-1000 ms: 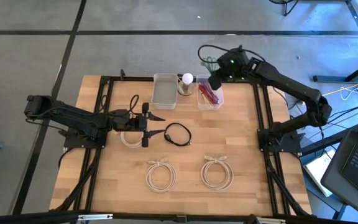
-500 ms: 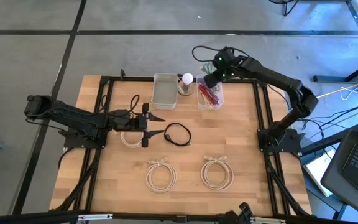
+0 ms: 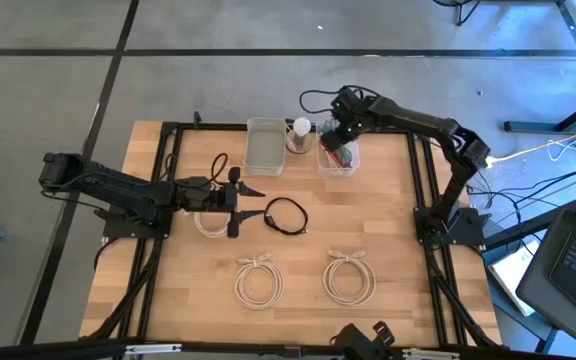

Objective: Pick & Place USB Port
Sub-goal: Put the green charger cable into the transparent bin

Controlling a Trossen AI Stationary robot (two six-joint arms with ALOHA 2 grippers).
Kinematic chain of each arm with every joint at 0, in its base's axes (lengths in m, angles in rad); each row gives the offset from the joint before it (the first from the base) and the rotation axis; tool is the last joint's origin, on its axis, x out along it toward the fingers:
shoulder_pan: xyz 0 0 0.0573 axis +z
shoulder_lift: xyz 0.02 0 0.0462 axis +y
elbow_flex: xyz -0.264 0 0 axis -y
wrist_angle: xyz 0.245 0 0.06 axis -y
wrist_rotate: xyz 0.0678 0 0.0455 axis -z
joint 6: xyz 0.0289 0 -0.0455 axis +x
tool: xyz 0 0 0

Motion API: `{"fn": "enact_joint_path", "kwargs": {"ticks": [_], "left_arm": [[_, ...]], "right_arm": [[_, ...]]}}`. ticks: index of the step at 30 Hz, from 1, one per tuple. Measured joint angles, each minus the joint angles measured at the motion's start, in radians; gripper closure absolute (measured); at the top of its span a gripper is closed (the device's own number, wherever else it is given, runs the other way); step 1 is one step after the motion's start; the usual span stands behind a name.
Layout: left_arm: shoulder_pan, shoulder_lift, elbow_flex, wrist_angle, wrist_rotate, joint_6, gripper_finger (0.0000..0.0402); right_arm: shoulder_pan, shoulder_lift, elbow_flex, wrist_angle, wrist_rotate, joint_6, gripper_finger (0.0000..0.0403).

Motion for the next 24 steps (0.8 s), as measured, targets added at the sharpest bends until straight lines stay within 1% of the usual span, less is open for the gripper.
{"fn": "enact_joint_path", "kwargs": {"ticks": [14, 19, 21, 24], "left_arm": [[0.0, 0.0, 0.0, 0.001, 0.0, 0.0, 0.0204], [0.0, 0.0, 0.0, 0.001, 0.0, 0.0, 0.0207], [0.0, 0.0, 0.0, 0.002, 0.0, 0.0, 0.0207], [0.0, 0.0, 0.0, 0.002, 0.0, 0.0, 0.0205]], "right_arm": [[-0.002, 0.123, 0.0, 0.007, -0.014, 0.0, 0.0403], [-0.01, 0.146, 0.0, 0.008, -0.009, -0.001, 0.0402], [-0.01, 0.146, 0.0, 0.015, 0.029, 0.0, 0.0397], [-0.01, 0.144, 0.0, 0.022, 0.053, -0.001, 0.0371]]}}
